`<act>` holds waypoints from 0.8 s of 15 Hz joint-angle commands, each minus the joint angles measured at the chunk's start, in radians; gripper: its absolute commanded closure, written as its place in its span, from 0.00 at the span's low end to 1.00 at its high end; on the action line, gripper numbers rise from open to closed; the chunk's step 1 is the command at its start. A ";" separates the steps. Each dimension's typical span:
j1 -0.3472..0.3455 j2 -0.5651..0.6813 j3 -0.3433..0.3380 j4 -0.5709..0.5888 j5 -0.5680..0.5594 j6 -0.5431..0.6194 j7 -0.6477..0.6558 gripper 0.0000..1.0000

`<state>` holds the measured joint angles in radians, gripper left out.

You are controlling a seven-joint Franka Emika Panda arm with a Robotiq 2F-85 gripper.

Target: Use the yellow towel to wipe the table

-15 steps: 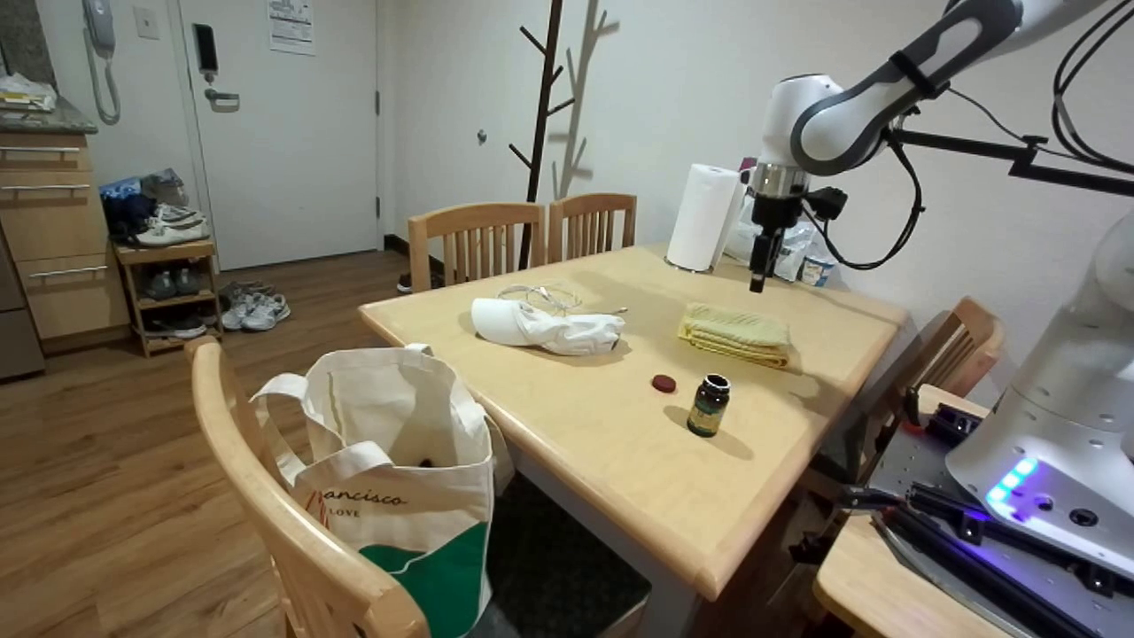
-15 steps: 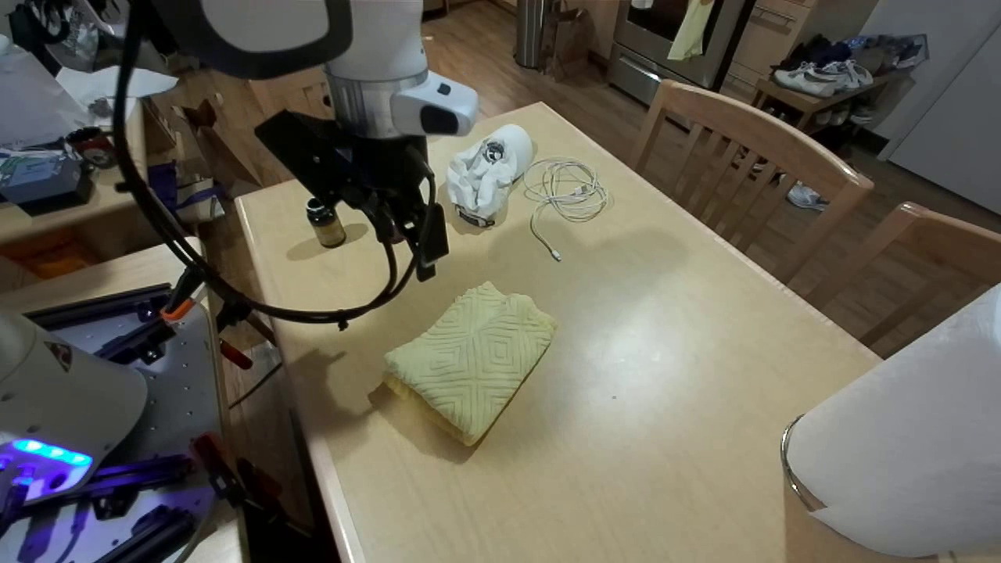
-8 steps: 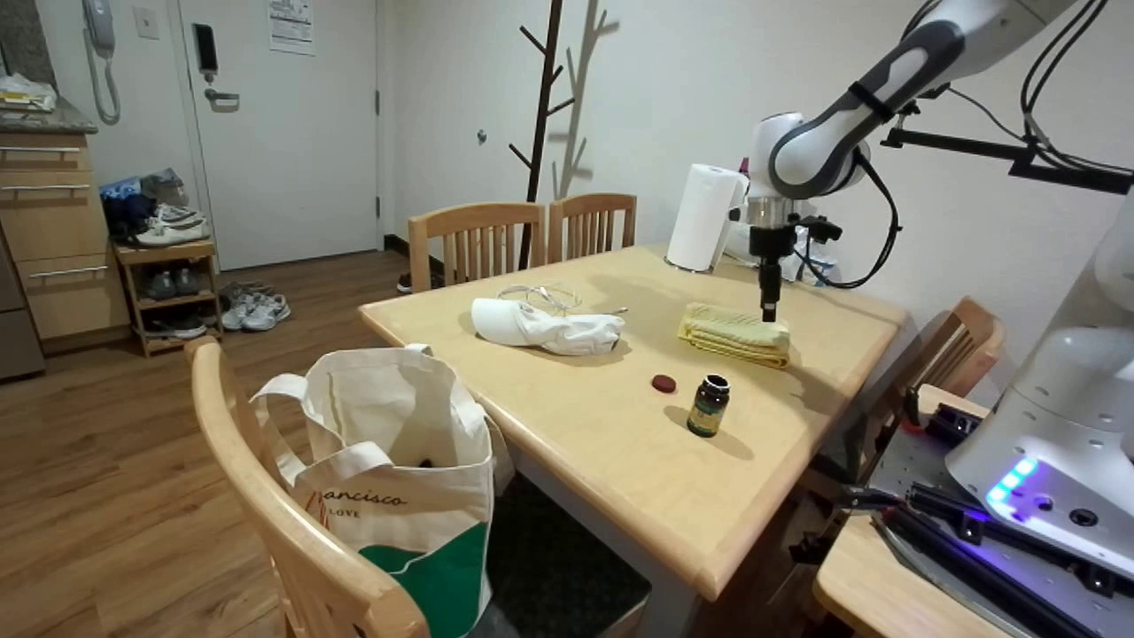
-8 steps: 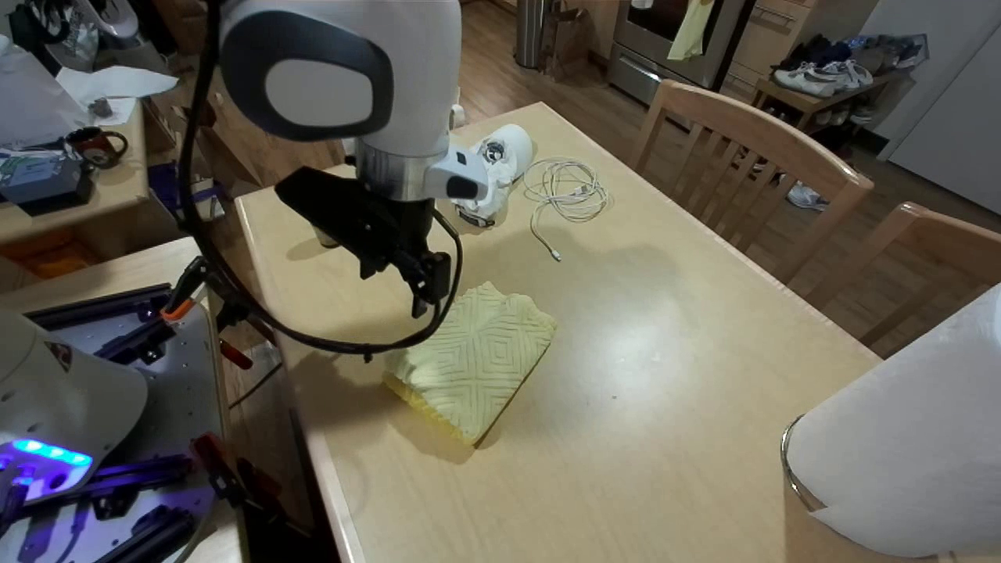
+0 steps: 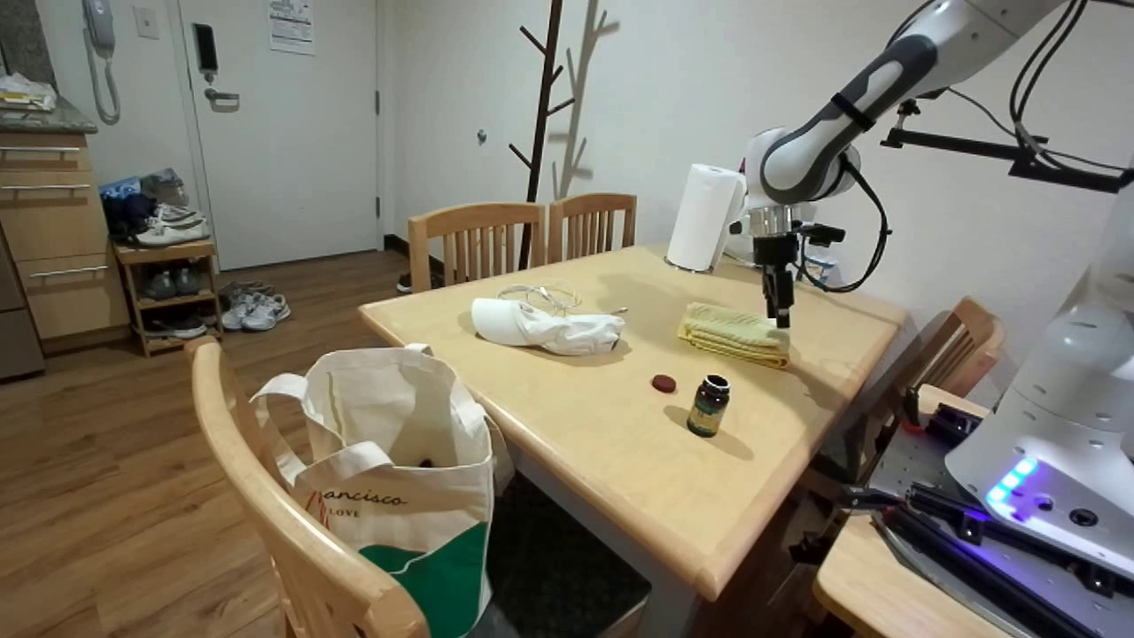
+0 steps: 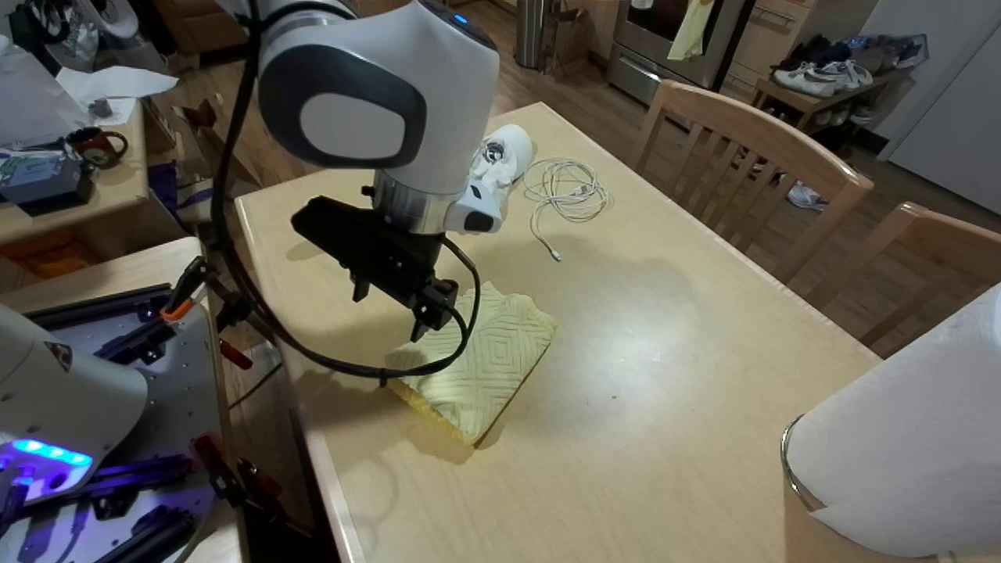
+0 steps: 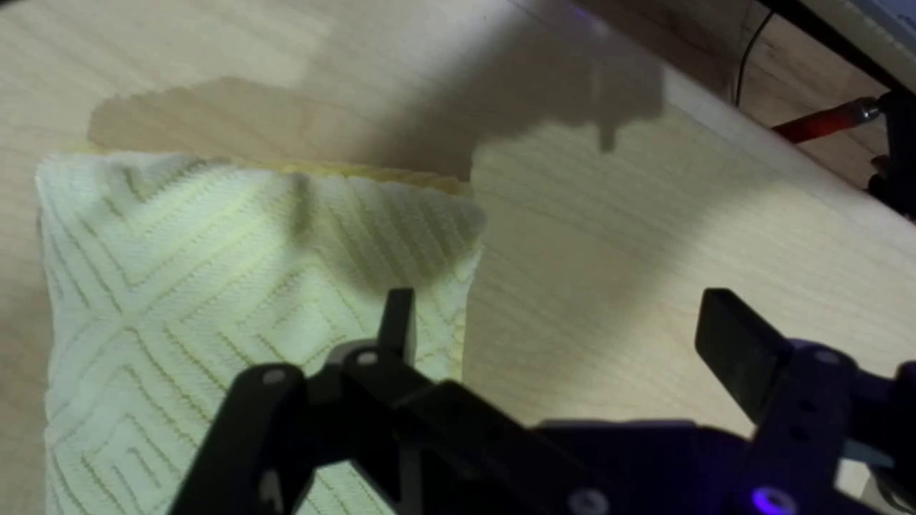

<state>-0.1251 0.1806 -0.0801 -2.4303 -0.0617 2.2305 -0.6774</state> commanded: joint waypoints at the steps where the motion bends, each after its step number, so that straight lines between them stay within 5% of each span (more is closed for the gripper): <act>1: -0.027 -0.003 0.022 -0.033 0.142 0.082 -0.029 0.00; 5: -0.015 0.035 0.015 -0.087 0.147 0.309 0.043 0.00; 11: 0.008 0.118 -0.016 -0.165 -0.021 0.644 0.159 0.00; 12: 0.004 0.134 -0.013 -0.168 -0.039 0.671 0.178 0.25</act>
<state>-0.1266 0.2741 -0.0822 -2.5763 -0.0212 2.7994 -0.5762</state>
